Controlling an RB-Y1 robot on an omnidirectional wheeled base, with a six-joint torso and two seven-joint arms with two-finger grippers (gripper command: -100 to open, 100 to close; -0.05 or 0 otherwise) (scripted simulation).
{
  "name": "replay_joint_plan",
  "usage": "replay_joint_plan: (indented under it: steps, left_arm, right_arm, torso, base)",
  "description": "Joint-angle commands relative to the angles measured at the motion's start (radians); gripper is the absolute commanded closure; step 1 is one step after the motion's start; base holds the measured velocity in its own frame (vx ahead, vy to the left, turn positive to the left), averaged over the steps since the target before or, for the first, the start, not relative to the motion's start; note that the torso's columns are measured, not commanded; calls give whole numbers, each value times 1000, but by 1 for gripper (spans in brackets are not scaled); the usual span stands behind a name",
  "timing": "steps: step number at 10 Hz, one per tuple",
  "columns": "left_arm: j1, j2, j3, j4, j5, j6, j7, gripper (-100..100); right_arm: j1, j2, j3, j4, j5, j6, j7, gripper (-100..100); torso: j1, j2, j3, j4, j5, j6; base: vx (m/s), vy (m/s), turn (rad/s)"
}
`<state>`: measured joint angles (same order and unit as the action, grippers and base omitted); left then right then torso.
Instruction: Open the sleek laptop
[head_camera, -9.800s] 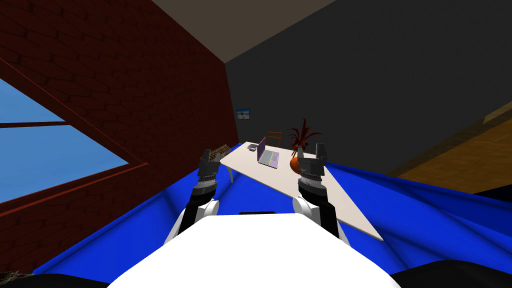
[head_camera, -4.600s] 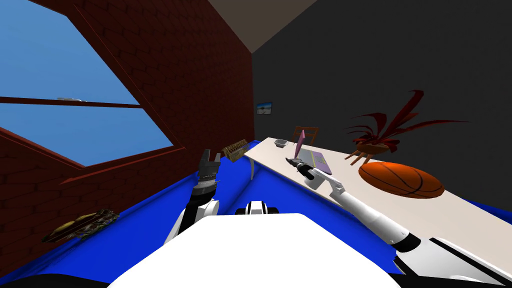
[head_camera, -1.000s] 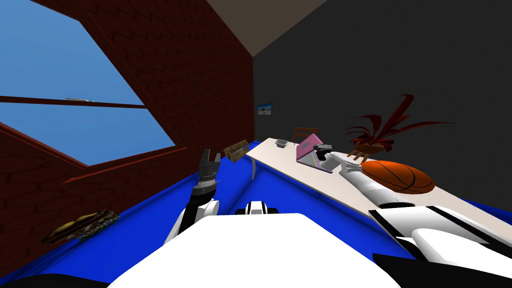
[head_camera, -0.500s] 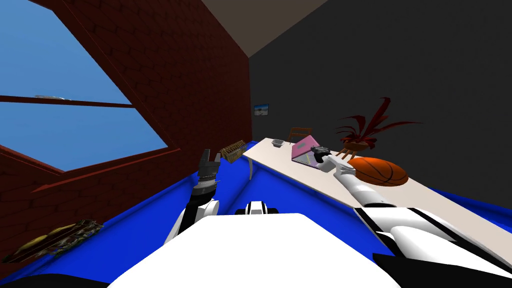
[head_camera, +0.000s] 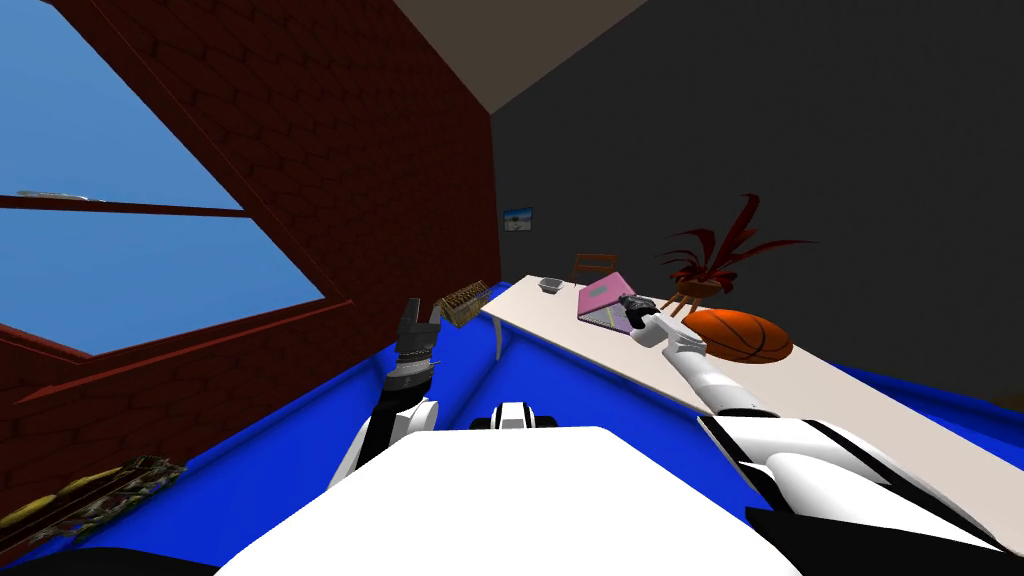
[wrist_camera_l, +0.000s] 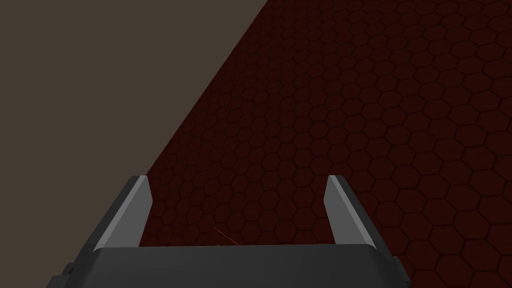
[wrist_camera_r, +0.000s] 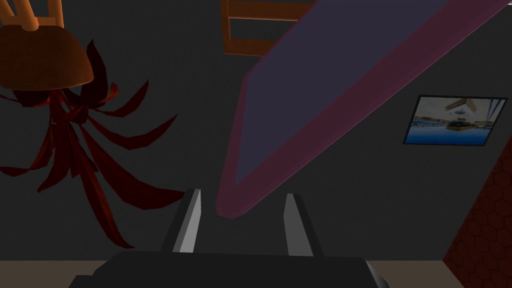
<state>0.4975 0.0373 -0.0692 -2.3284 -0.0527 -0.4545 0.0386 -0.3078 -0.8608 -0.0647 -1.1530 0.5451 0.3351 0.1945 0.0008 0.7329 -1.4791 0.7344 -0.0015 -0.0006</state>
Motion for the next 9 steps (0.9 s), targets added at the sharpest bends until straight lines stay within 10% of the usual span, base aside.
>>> replay_joint_plan:
  steps: [1, 9]
  left_arm:
    - [0, 0, 0, 0, 0, 0, 0, 0]
    - [0, 0, 0, 0, 0, 0, 0, 0]
  right_arm:
    - [8, 53, -40, 23, 22, -67, -18, 100]
    - [48, 181, -146, 43, 56, -244, -63, 100]
  torso:
    - [-1, 0, 0, 0, 0, -1]
    - [-1, -3, -2, -2, -2, -4]
  base:
    - [67, -11, -161]
    - [61, -10, -118]
